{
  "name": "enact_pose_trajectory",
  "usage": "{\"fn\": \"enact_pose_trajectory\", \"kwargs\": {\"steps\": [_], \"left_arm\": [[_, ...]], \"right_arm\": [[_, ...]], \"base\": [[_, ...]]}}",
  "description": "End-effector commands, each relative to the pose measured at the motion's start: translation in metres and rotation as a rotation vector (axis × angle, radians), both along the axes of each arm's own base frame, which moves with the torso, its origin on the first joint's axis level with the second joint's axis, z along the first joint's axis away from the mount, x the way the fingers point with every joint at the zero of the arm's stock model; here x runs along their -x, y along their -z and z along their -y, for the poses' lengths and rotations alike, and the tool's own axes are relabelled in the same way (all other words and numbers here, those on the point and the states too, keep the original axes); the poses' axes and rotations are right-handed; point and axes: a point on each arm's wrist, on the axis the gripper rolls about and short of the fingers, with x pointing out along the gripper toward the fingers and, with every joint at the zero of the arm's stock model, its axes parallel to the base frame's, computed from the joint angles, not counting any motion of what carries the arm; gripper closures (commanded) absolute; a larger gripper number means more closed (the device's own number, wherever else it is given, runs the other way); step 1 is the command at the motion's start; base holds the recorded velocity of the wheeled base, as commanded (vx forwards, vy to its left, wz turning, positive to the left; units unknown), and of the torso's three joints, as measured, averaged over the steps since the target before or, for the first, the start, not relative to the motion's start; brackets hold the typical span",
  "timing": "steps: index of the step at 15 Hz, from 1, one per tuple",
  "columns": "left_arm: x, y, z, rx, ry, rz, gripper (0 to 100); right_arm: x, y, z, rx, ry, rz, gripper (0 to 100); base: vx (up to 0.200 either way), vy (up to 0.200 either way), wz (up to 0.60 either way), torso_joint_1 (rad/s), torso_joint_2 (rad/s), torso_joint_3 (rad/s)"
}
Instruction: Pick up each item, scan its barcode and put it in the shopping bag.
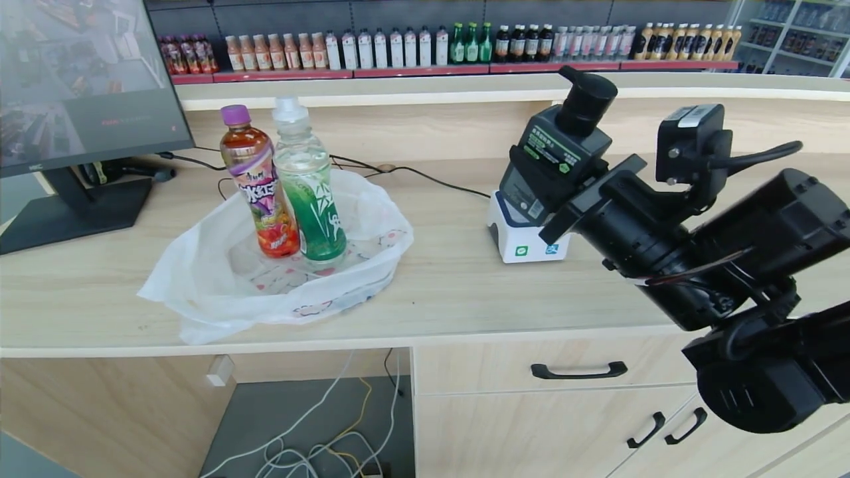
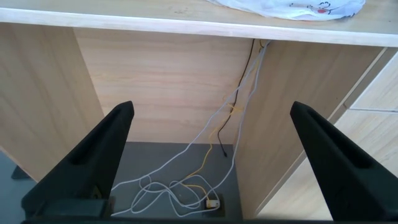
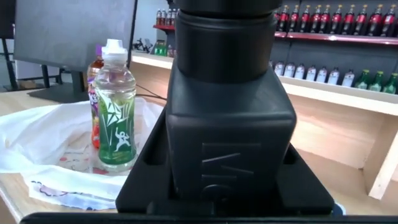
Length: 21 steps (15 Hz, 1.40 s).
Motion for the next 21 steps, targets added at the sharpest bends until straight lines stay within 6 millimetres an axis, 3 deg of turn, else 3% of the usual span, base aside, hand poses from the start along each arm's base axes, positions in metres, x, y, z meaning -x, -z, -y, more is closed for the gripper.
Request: {"fn": "enact_pose_trajectory", "kwargs": {"steps": [1, 5, 10, 17, 21], "left_arm": [[0.000, 0.000, 0.000, 0.000, 0.001, -0.001, 0], [0.000, 0.000, 0.000, 0.000, 0.001, -0.001, 0], [0.000, 0.000, 0.000, 0.000, -0.001, -0.001, 0], [0.000, 0.000, 0.000, 0.000, 0.001, -0.001, 0], [0.000, 0.000, 0.000, 0.000, 0.001, -0.001, 0]], "right_arm": [[-0.017, 0.013, -0.007, 0.021, 0.007, -0.021, 100], [-0.033, 0.007, -0.011, 0.022, 0.037, 0.044, 100], [-0.049, 0.017, -0.016, 0.090, 0.006, 0.089, 100], [-0.083, 0.022, 0.015, 0.267, 0.024, 0.259, 100], [-0.099, 0.029, 0.014, 0.334, 0.000, 0.334, 100]], "base": [[0.000, 0.000, 0.00, 0.000, 0.00, 0.000], [0.000, 0.000, 0.00, 0.000, 0.00, 0.000], [0.000, 0.000, 0.00, 0.000, 0.00, 0.000], [0.000, 0.000, 0.00, 0.000, 0.00, 0.000], [0.000, 0.000, 0.00, 0.000, 0.00, 0.000]]}}
